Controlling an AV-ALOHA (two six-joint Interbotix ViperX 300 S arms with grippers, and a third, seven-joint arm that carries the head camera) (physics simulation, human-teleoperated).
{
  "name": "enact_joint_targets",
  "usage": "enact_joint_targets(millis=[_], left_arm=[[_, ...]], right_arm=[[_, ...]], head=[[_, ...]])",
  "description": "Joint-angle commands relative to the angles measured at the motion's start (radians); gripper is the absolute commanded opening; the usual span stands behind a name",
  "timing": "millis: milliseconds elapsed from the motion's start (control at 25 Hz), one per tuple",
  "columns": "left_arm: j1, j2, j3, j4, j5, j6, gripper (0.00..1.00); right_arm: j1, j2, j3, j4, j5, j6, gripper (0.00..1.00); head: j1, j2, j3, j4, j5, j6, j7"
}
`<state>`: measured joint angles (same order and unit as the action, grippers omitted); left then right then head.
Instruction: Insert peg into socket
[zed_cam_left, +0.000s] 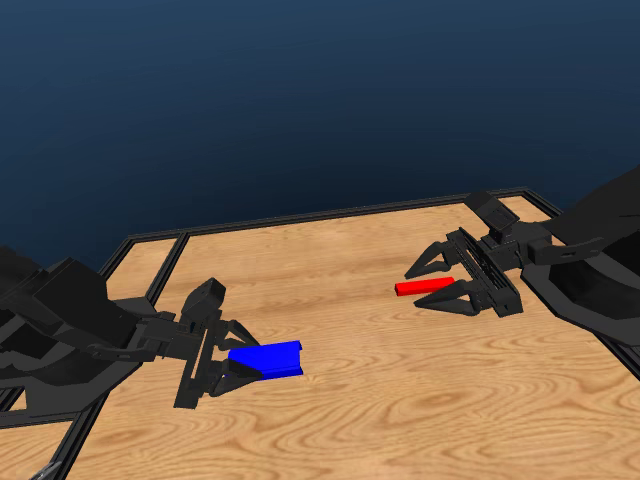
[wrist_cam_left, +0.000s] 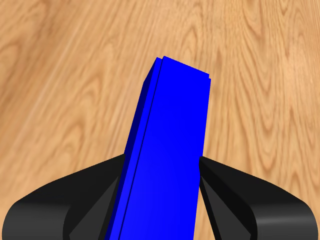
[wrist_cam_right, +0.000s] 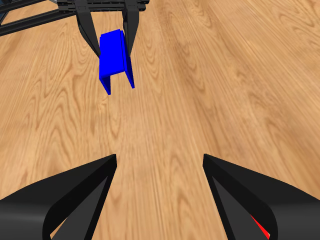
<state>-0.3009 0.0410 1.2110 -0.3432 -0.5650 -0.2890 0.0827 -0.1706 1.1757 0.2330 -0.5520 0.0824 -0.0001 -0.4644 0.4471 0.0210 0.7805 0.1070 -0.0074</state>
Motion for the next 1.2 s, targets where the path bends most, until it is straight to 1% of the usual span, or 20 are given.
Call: enact_joint_targets(millis=[40, 80, 120, 160, 200, 280, 400, 440, 520, 560, 600, 720, 760, 880, 960, 1000, 1040, 1080, 1120, 1200], left_arm=[[-0.013, 0.03, -0.047, 0.016, -0.004, 0.002, 0.0], [-0.006, 0.036, -0.046, 0.017, -0.006, 0.001, 0.0], [-0.004, 0.044, -0.052, 0.025, 0.002, 0.003, 0.0], [0.0, 0.042, -0.058, 0.027, -0.001, 0.004, 0.0], [0.004, 0.037, -0.067, 0.04, 0.002, 0.008, 0.0], [0.019, 0.055, -0.079, 0.051, 0.017, 0.01, 0.0], [0.03, 0.071, -0.086, 0.068, 0.019, 0.005, 0.0], [0.032, 0.069, -0.098, 0.068, 0.017, 0.007, 0.0], [0.041, 0.071, -0.109, 0.084, 0.017, 0.001, 0.0], [0.037, 0.079, -0.109, 0.094, 0.022, 0.003, 0.0], [0.05, 0.074, -0.108, 0.095, 0.017, -0.002, 0.0], [0.055, 0.07, -0.117, 0.113, 0.017, -0.005, 0.0], [0.061, 0.076, -0.113, 0.114, 0.015, -0.01, 0.0], [0.064, 0.089, -0.124, 0.133, 0.005, -0.027, 0.0], [0.064, 0.09, -0.123, 0.133, 0.011, -0.027, 0.0], [0.071, 0.098, -0.127, 0.141, 0.003, -0.032, 0.0], [0.068, 0.088, -0.116, 0.129, 0.02, -0.024, 0.0], [0.068, 0.096, -0.124, 0.141, 0.002, -0.034, 0.0], [0.068, 0.1, -0.121, 0.143, 0.004, -0.036, 0.0], [0.069, 0.099, -0.126, 0.149, -0.002, -0.04, 0.0]], right_arm=[[-0.026, -0.041, 0.049, 0.001, 0.02, 0.018, 1.0], [-0.036, -0.054, 0.05, -0.002, 0.029, 0.02, 1.0], [-0.048, -0.054, 0.059, -0.005, 0.058, 0.02, 1.0], [-0.057, -0.061, 0.068, -0.009, 0.067, 0.017, 1.0], [-0.076, -0.072, 0.077, -0.016, 0.079, 0.017, 1.0], [-0.116, -0.102, 0.079, -0.032, 0.136, -0.004, 1.0], [-0.153, -0.12, 0.073, -0.057, 0.204, -0.016, 1.0], [-0.157, -0.116, 0.082, -0.063, 0.217, -0.014, 1.0], [-0.175, -0.115, 0.076, -0.076, 0.251, -0.009, 1.0], [-0.185, -0.113, 0.081, -0.079, 0.263, -0.001, 1.0], [-0.185, -0.11, 0.088, -0.087, 0.276, 0.002, 1.0], [-0.2, -0.108, 0.095, -0.1, 0.302, 0.023, 1.0], [-0.203, -0.108, 0.101, -0.105, 0.309, 0.027, 1.0], [-0.23, -0.107, 0.129, -0.112, 0.308, 0.047, 1.0], [-0.235, -0.103, 0.132, -0.122, 0.304, 0.054, 1.0], [-0.242, -0.096, 0.136, -0.12, 0.304, 0.062, 1.0], [-0.239, -0.09, 0.132, -0.129, 0.304, 0.061, 1.0], [-0.242, -0.075, 0.135, -0.132, 0.302, 0.064, 1.0], [-0.245, -0.075, 0.129, -0.133, 0.297, 0.068, 1.0], [-0.251, -0.051, 0.132, -0.14, 0.277, 0.076, 1.0]], head=[[-0.027, 0.017, -0.022, -0.015, -0.056, -0.036, -0.05], [-0.034, 0.024, -0.027, -0.019, -0.07, -0.046, -0.062], [-0.041, 0.031, -0.031, -0.023, -0.084, -0.055, -0.072], [-0.044, 0.035, -0.034, -0.025, -0.092, -0.06, -0.077], [-0.051, 0.045, -0.041, -0.028, -0.105, -0.069, -0.085], [-0.061, 0.064, -0.052, -0.033, -0.123, -0.08, -0.094], [-0.069, 0.093, -0.067, -0.035, -0.136, -0.084, -0.099], [-0.07, 0.098, -0.07, -0.035, -0.137, -0.084, -0.099], [-0.07, 0.118, -0.084, -0.035, -0.135, -0.084, -0.1], [-0.069, 0.125, -0.089, -0.035, -0.136, -0.084, -0.102], [-0.068, 0.132, -0.094, -0.035, -0.137, -0.085, -0.104], [-0.065, 0.151, -0.106, -0.034, -0.134, -0.086, -0.107], [-0.064, 0.154, -0.108, -0.034, -0.134, -0.086, -0.108], [-0.063, 0.173, -0.118, -0.034, -0.134, -0.088, -0.107], [-0.063, 0.184, -0.123, -0.034, -0.132, -0.088, -0.105], [-0.063, 0.189, -0.126, -0.034, -0.131, -0.087, -0.105], [-0.063, 0.194, -0.129, -0.033, -0.127, -0.086, -0.104], [-0.062, 0.202, -0.133, -0.033, -0.126, -0.085, -0.104], [-0.062, 0.204, -0.135, -0.033, -0.125, -0.085, -0.104], [-0.06, 0.217, -0.142, -0.032, -0.121, -0.083, -0.102]])
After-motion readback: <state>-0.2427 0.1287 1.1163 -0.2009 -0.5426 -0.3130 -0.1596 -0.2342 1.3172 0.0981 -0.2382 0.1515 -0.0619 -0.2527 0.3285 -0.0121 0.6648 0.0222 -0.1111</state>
